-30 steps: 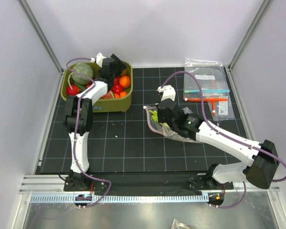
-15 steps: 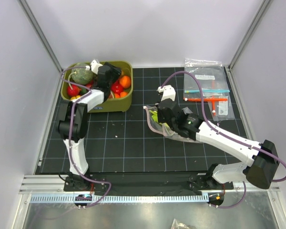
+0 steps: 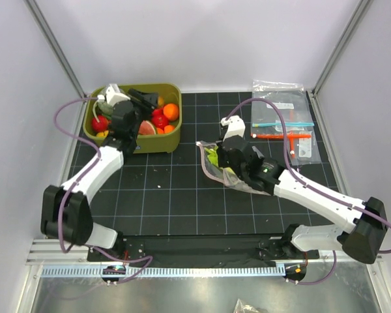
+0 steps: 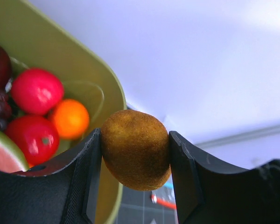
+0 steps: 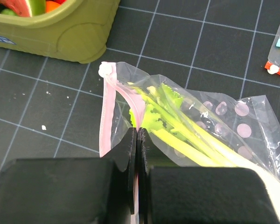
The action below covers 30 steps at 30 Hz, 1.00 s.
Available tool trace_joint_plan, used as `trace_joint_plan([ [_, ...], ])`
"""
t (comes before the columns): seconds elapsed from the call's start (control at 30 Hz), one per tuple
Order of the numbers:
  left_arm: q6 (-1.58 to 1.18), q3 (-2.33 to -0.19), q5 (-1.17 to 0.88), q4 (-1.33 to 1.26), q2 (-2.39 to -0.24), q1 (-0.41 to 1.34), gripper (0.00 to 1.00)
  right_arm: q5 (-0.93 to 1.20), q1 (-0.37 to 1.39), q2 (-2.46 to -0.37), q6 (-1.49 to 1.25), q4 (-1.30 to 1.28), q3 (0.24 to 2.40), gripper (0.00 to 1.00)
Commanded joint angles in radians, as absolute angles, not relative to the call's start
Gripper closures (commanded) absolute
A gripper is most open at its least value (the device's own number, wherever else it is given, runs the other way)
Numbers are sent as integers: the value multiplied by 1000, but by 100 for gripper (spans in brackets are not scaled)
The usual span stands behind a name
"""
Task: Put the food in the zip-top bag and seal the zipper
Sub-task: Pick up the fake fruit from the bin, then place the fake fruit in the zipper food storage bag.
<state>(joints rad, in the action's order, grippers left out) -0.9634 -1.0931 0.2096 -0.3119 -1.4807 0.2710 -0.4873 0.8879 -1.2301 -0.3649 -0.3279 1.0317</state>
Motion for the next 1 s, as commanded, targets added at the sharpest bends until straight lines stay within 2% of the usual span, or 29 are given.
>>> trace_joint_plan([
  [0.0, -1002, -961, 167, -305, -1362, 352, 82, -479, 885, -1160, -367, -249, 1014, 99],
  [0.07, -1005, -864, 179, -377, -1310, 426, 81, -479, 887, -1146, -367, -230, 1002, 99],
  [0.17, -907, -812, 135, -410, -1282, 523, 81, -468, 885, -1134, -371, -215, 986, 99],
  [0.3, -770, -750, 189, -448, -1258, 659, 80, -434, 885, -1131, -385, -219, 992, 99],
  [0.47, -657, -778, 260, -445, -1236, 797, 80, -428, 884, -1091, -391, -189, 962, 99],
  [0.8, -575, -814, 270, -479, -1324, 908, 80, -448, 885, -1026, -399, -141, 917, 99],
  [0.97, -522, -864, 275, -500, -1410, 976, 76, -376, 885, -979, -419, -64, 867, 99],
])
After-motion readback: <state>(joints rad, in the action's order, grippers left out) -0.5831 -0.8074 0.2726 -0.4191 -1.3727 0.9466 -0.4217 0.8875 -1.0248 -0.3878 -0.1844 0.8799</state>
